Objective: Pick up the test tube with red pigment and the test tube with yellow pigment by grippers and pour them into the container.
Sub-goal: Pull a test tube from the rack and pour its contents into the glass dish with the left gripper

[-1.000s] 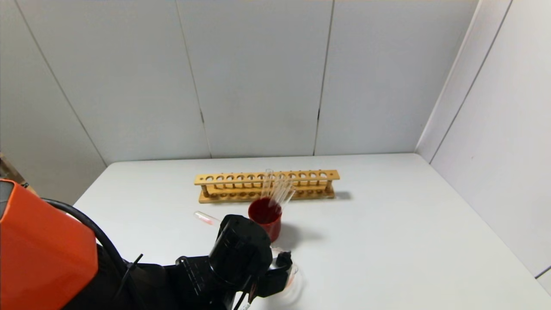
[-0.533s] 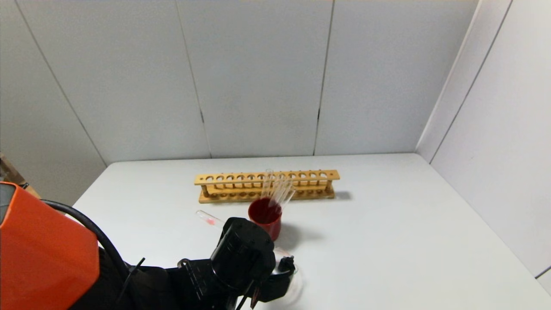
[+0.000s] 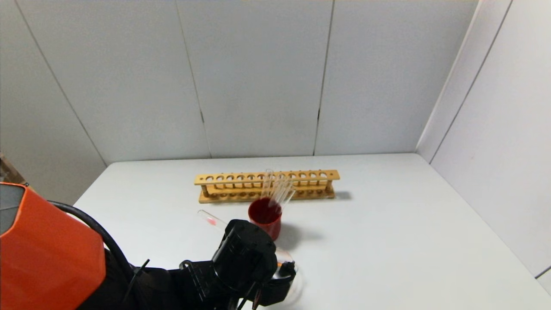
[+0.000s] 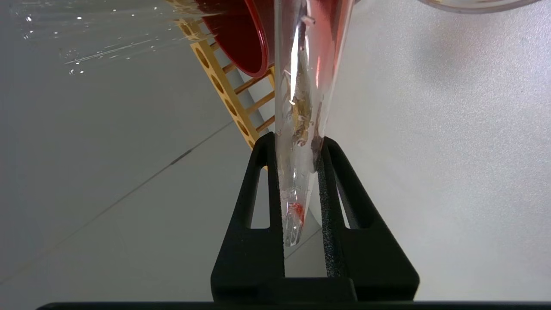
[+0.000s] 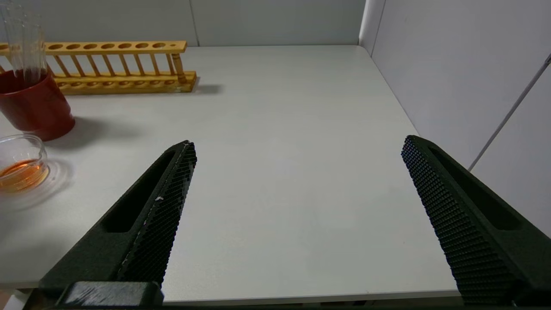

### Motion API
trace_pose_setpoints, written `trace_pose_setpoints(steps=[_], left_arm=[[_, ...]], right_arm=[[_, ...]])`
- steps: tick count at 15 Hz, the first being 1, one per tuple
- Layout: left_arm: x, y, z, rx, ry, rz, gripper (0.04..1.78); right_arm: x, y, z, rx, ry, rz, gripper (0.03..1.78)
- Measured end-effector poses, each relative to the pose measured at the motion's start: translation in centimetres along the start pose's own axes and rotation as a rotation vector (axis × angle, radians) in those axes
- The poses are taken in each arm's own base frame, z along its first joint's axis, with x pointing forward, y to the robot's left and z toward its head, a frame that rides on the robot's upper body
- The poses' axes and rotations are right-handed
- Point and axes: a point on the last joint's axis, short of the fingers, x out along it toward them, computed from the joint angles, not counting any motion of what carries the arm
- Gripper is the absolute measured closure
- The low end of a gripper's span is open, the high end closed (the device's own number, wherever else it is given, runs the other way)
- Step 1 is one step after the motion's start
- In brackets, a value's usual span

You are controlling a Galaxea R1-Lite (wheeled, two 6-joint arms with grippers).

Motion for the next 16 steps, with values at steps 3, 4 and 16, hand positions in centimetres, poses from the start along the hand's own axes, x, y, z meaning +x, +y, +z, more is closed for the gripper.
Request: trace_pose_setpoints(steps=[3,4,16], left_arm=[[0.01,0.01,0.01,0.008,0.000,0.000,1.52],[0.02,0.02,0.00,0.022,0.000,0.000,1.52],[0.55,0.34,0.41,0.083,0.012,0.006,1.52]], right_arm=[[0.00,0.00,0.00,0.000,0.000,0.000,0.07],[0.00,0.00,0.00,0.000,0.000,0.000,0.07],[0.00,0.00,0.00,0.000,0.000,0.000,0.07]])
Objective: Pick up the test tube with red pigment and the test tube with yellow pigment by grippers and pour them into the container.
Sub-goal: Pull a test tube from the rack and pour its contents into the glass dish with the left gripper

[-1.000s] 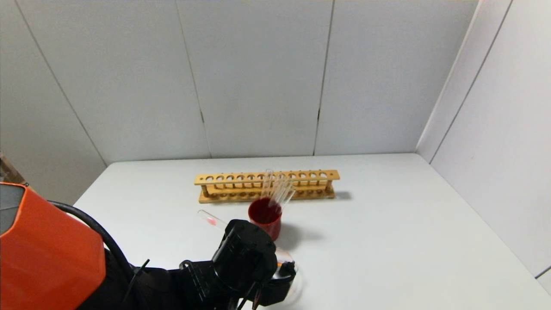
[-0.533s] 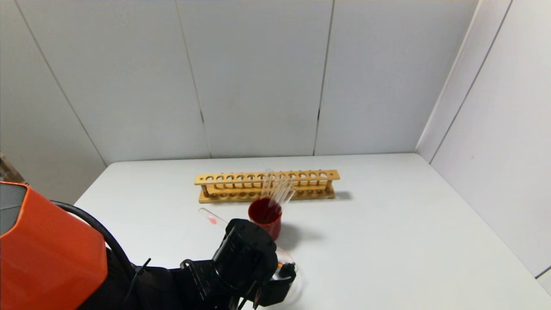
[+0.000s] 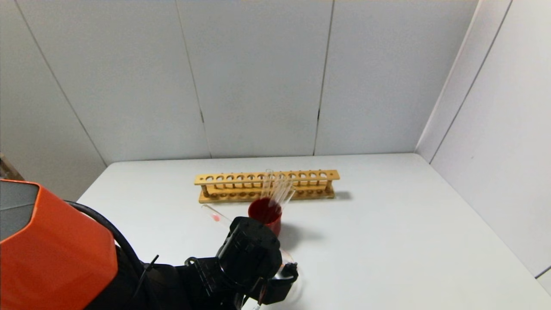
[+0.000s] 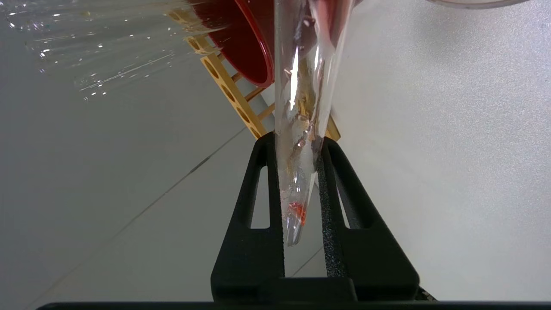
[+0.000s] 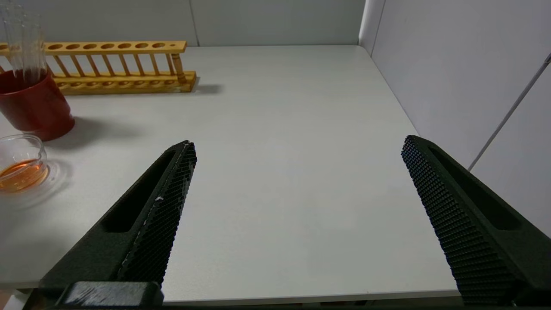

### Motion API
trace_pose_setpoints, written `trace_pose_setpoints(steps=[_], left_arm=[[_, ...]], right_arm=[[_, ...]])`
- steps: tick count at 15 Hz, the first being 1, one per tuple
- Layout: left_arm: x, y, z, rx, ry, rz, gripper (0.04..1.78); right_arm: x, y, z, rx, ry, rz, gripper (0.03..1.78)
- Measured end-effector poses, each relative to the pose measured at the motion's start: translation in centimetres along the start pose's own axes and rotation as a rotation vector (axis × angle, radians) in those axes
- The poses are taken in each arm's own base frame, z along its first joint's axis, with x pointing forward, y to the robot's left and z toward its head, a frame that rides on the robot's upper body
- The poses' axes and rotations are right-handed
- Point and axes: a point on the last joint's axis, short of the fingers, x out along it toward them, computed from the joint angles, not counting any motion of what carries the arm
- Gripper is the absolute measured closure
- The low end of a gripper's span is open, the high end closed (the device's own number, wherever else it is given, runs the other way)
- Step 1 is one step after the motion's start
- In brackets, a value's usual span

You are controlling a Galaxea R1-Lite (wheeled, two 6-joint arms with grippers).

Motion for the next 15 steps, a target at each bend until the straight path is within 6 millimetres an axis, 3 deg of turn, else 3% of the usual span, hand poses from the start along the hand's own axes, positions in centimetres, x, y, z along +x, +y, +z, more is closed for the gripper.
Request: trace_pose_setpoints(steps=[15], left_arm=[[-0.10,0.21,-0.10,0.115,0.011,0.006,1.52]], right_arm=[[0.00,0.00,0.00,0.000,0.000,0.000,0.07]])
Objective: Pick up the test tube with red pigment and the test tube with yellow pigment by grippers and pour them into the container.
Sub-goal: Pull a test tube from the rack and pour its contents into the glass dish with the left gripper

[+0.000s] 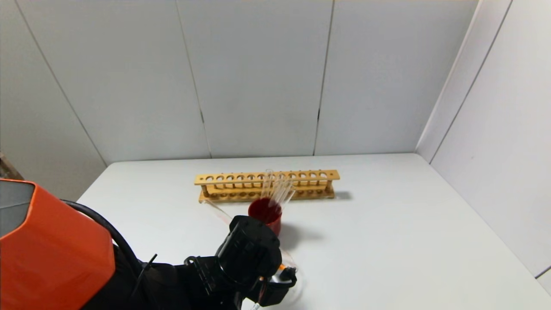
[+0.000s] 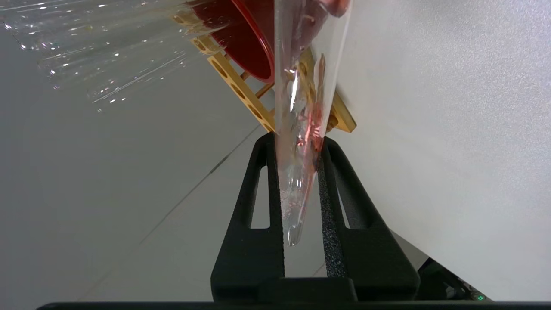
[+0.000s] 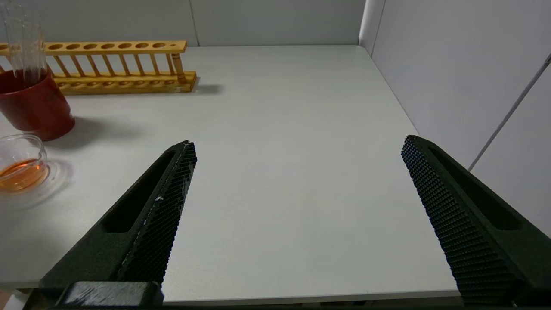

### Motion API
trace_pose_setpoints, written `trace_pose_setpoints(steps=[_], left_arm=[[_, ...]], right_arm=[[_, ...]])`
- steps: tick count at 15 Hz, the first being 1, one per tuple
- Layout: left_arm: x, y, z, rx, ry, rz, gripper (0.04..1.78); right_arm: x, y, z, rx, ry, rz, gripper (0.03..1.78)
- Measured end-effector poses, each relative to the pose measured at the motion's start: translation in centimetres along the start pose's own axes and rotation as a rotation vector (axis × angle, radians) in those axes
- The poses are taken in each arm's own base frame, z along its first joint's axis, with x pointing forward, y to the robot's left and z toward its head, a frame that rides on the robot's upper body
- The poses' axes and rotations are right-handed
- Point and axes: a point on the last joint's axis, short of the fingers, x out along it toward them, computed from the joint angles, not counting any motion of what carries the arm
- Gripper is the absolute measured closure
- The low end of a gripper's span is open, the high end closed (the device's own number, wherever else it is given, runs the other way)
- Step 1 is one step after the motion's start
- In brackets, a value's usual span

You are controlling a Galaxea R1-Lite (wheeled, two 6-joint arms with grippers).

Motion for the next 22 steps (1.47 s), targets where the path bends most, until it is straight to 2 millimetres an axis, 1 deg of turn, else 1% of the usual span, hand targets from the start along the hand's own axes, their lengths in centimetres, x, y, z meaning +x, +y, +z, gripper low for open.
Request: trace_pose_setpoints(steps=[7,13,17,22], left_arm=[[-0.13,0.58,-0.07,0.058,0.029,0.016,1.52],[-0.16,0.49,-0.09,0.071,0.038,0.011,1.52],[-0.66,0.60,0.21,0.123,0.025,0.023,1.52],[-0.88,0.76,0.10,0.132,0.025,0.029,1.52]], right_arm=[[0.00,0.00,0.00,0.000,0.000,0.000,0.07],[0.00,0.00,0.00,0.000,0.000,0.000,0.07],[0.00,0.00,0.00,0.000,0.000,0.000,0.07],[0.00,0.00,0.00,0.000,0.000,0.000,0.07]])
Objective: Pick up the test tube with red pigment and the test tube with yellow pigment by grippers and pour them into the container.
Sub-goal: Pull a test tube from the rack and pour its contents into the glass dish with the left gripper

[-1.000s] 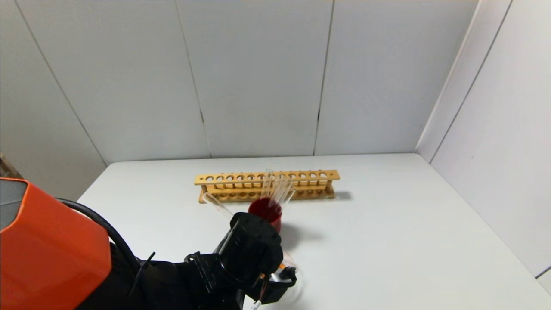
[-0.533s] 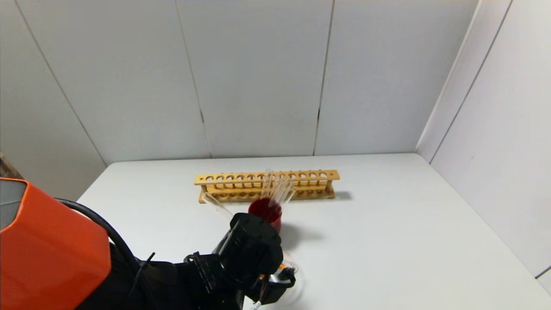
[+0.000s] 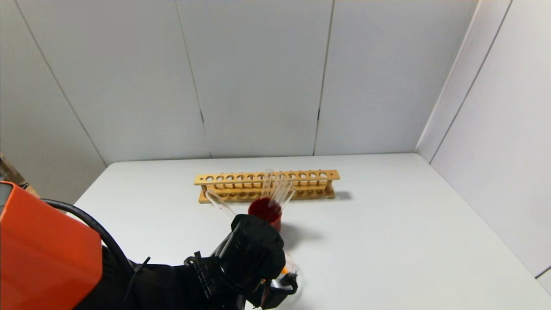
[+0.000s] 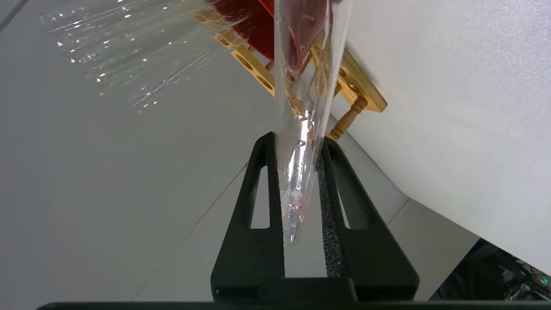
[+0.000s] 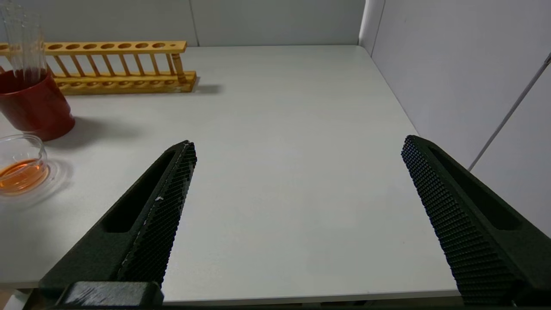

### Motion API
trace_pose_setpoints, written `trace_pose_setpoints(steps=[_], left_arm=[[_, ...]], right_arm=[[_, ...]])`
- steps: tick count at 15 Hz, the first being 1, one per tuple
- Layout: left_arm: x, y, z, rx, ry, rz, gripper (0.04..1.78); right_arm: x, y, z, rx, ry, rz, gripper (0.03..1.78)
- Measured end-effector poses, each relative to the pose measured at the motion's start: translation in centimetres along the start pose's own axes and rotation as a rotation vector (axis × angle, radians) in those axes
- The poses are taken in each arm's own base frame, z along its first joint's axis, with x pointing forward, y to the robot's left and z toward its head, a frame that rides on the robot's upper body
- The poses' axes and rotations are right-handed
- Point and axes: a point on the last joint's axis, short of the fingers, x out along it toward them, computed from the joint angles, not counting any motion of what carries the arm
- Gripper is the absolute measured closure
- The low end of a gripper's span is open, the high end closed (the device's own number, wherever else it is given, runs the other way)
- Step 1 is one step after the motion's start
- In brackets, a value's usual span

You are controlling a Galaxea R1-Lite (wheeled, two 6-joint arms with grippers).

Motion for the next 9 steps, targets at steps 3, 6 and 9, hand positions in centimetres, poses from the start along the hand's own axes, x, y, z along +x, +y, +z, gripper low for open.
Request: trace_pose_setpoints(steps=[3,6,9], left_arm=[[-0.03,-0.06,0.01,0.005,-0.001,-0.001,1.52],[-0.08,-0.12,-0.04,0.006,0.000,-0.001,1.52],[-0.17,0.24,-0.22,-0.019,0.002,0.012,1.52]], right_arm=[[0.00,0.00,0.00,0.000,0.000,0.000,0.07],[0.00,0.00,0.00,0.000,0.000,0.000,0.07],[0.00,0.00,0.00,0.000,0.000,0.000,0.07]])
